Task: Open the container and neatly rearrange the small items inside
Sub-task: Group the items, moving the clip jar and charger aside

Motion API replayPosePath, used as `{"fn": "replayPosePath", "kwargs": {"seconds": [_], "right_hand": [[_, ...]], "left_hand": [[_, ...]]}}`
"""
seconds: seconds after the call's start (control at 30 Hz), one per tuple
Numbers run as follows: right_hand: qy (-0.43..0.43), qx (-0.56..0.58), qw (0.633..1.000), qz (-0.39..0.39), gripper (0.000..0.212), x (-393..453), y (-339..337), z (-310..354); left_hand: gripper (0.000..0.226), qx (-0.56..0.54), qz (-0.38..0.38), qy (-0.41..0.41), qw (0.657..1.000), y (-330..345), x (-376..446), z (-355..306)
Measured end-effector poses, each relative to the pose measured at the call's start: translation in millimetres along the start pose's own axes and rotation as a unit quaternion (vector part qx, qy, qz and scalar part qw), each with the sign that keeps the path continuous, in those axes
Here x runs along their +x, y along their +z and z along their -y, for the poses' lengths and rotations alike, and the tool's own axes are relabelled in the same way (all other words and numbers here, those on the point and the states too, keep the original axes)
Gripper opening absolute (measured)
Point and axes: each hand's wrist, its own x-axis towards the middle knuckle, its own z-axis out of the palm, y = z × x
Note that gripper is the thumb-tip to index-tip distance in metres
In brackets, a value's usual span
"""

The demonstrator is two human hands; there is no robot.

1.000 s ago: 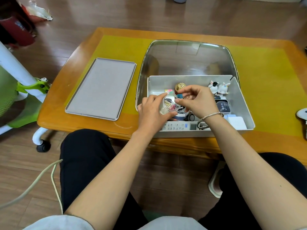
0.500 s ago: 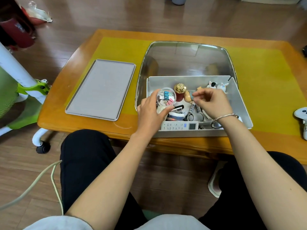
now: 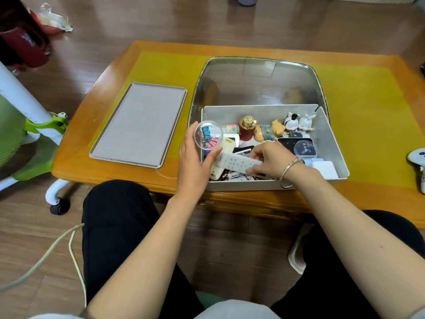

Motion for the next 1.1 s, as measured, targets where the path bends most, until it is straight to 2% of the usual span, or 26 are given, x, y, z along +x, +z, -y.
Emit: {"fn": "replayPosePath", "kwargs": {"seconds": [0.13, 0.23, 0.33, 0.4, 0.47, 0.53, 0.63, 0.73, 0.87, 1.0, 1.1], "right_hand": [[0.081, 0.059, 0.983, -0.154, 0.023, 3.9, -4.9, -6.1], [0.070, 0.083, 0.971, -0.213, 0.022, 8.0, -9.1, -7.7], [0.048, 0.023, 0.966, -0.255, 0.020, 7.7, -12.5, -11.3], [0.003, 0.028, 0.975, -0.222, 0.019, 6.0, -13.3, -11.3], [-0.064, 0.026, 0.985, -0.158, 0.025, 4.2, -9.4, -5.8], [-0.110, -0.008, 0.989, -0.098, 0.035, 5.1, 0.1, 4.4], [-0.159, -0.084, 0.982, -0.050, 0.050, 18.0, 14.4, 23.4], [-0.146, -0.146, 0.978, -0.003, 0.060, 35.6, 19.3, 40.9], [-0.118, -0.222, 0.968, 0.017, 0.046, 46.6, 12.2, 49.7], [-0.077, -0.260, 0.962, 0.030, 0.053, 35.0, 1.2, 35.5], [-0.076, -0.235, 0.969, 0.020, 0.035, 30.2, -2.4, 31.7]], "left_hand": [[0.074, -0.004, 0.014, -0.006, 1.000, -2.6, 1.4, 2.0], [0.075, -0.009, 0.026, -0.014, 1.000, -0.5, 0.9, 5.2], [0.076, -0.018, 0.031, -0.017, 0.999, -1.7, 1.0, 8.5], [0.076, -0.024, 0.033, -0.014, 0.999, -2.4, 1.6, 9.8], [0.076, -0.025, 0.029, -0.009, 0.999, -3.7, 3.2, 10.1], [0.074, -0.037, 0.013, -0.005, 0.999, -6.6, 5.2, 10.3], [0.070, -0.076, -0.024, -0.015, 0.997, -12.3, 6.0, 14.6], [0.069, -0.075, -0.022, -0.014, 0.997, -13.5, 4.2, 18.5], [0.070, -0.074, -0.011, -0.022, 0.997, -13.5, 5.2, 20.5], [0.071, -0.081, -0.023, -0.042, 0.996, -15.2, 8.8, 23.0], [0.071, -0.079, -0.027, -0.052, 0.995, -14.2, 9.2, 24.1]]}}
